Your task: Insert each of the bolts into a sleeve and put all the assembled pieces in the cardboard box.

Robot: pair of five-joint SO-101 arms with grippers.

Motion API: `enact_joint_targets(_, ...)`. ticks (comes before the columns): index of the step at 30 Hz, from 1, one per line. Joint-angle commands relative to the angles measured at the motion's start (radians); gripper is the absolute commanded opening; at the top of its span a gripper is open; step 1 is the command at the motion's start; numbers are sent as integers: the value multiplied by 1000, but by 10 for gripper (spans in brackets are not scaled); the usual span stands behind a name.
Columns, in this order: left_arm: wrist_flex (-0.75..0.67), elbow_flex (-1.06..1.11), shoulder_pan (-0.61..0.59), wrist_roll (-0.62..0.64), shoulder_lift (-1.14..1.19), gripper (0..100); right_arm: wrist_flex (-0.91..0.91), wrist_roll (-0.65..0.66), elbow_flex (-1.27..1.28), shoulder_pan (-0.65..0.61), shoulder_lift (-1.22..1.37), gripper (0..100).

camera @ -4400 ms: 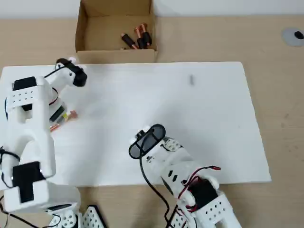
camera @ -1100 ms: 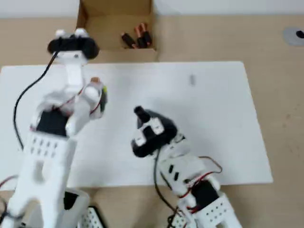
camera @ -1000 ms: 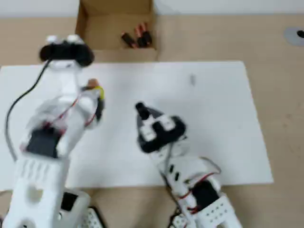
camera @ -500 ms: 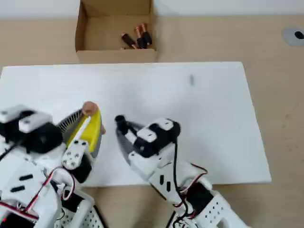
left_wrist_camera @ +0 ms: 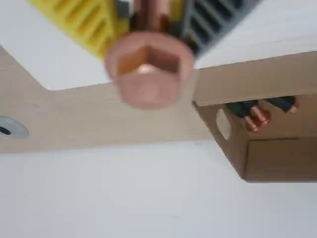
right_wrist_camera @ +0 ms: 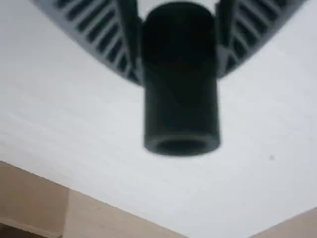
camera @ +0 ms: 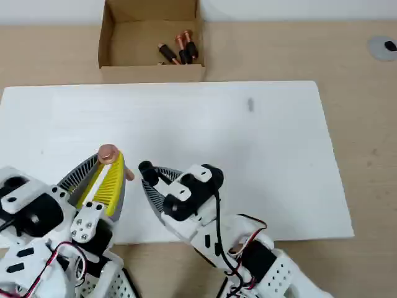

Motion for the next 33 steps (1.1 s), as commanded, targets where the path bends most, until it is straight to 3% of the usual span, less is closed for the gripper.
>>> enact_joint_targets(1, -87, 97, 3, -34, -7, 7, -8, 15, -7, -16, -41, 10)
enact_joint_targets(7, -250, 244, -5, -32, -8, 7, -8, 14, -7, -12, -50, 10)
enact_joint_targets(33, -238, 221, -14, 23, -8, 7, -92, 12, -7, -8, -51, 10)
